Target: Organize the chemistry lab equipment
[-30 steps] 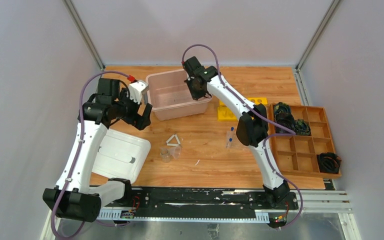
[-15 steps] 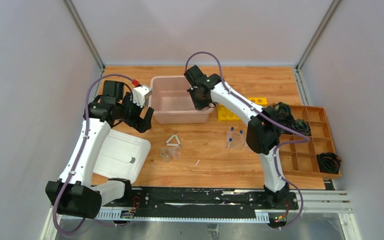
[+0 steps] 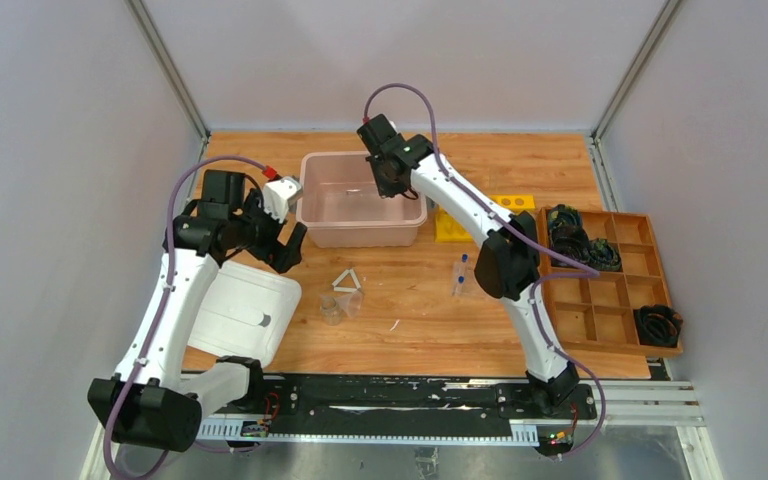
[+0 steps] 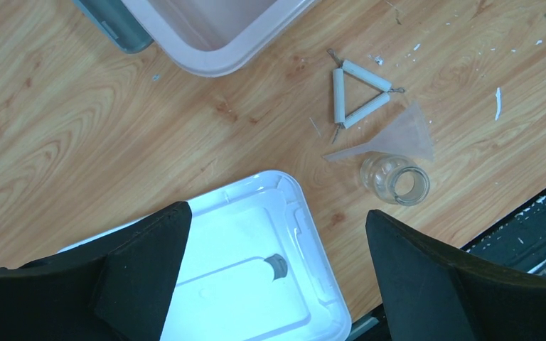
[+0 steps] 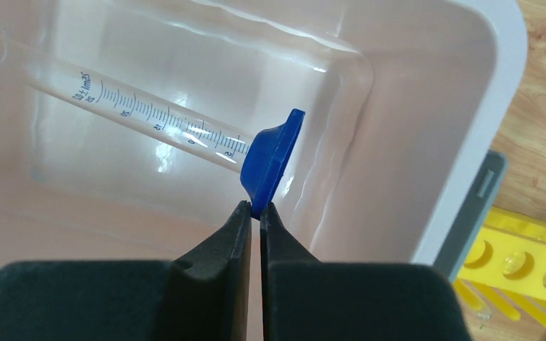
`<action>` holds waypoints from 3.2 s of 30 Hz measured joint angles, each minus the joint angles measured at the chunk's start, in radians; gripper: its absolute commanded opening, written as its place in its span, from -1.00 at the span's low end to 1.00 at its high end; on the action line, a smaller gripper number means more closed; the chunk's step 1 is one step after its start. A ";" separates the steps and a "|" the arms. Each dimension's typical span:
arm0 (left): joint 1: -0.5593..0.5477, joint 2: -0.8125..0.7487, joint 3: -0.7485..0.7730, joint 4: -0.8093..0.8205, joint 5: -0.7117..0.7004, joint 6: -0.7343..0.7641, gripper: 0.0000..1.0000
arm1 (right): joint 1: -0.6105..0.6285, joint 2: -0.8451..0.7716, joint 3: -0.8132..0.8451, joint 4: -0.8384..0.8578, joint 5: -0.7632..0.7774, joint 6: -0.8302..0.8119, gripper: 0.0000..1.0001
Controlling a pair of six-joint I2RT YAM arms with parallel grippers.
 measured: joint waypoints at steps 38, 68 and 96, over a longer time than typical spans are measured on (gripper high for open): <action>0.178 -0.008 -0.009 0.000 0.006 0.008 1.00 | 0.417 -0.589 -0.750 0.354 -0.065 -0.049 0.56; 0.249 -0.013 -0.035 -0.002 0.060 0.029 1.00 | 0.489 -0.237 -0.646 0.387 -0.249 -0.087 -0.11; 0.272 0.018 -0.060 -0.001 0.092 0.045 1.00 | 0.372 -0.488 -0.327 0.295 -0.081 -0.141 -1.00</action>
